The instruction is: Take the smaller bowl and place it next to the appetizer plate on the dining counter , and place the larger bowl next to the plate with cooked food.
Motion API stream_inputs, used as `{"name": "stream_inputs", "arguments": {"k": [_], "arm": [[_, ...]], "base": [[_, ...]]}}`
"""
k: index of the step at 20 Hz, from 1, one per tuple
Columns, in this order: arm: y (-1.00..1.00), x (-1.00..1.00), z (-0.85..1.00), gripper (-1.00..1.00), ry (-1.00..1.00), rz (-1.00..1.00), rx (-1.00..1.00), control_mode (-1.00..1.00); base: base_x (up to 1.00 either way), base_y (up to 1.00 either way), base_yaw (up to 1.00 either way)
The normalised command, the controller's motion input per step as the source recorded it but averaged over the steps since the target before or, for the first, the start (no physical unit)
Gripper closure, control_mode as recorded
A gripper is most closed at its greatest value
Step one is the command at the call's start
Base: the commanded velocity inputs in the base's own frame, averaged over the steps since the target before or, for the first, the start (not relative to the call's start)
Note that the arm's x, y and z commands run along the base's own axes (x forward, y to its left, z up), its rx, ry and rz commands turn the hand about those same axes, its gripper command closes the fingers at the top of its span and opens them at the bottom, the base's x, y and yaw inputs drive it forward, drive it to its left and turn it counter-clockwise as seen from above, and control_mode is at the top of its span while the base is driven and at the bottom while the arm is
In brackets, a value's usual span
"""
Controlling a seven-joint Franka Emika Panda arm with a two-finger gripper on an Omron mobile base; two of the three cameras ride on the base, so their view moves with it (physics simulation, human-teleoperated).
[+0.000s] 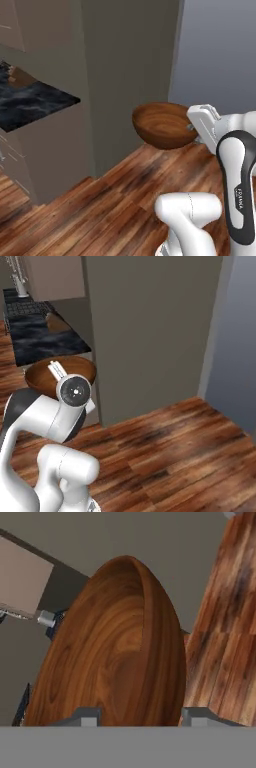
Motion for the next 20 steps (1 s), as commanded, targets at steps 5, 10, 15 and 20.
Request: {"name": "stream_inputs", "arguments": {"k": [5,10,15,20], "arm": [[0.0,0.0,0.0,1.0,0.0,0.0,0.0,1.0],[0.0,0.0,0.0,1.0,0.0,0.0,0.0,1.0],[0.0,0.0,0.0,1.0,0.0,0.0,0.0,1.0],[0.0,0.0,0.0,1.0,0.0,0.0,0.0,1.0]], "base": [[0.0,0.67,0.53],[0.05,0.61,0.55],[0.3,0.65,0.47],[0.42,0.86,0.34]]}}
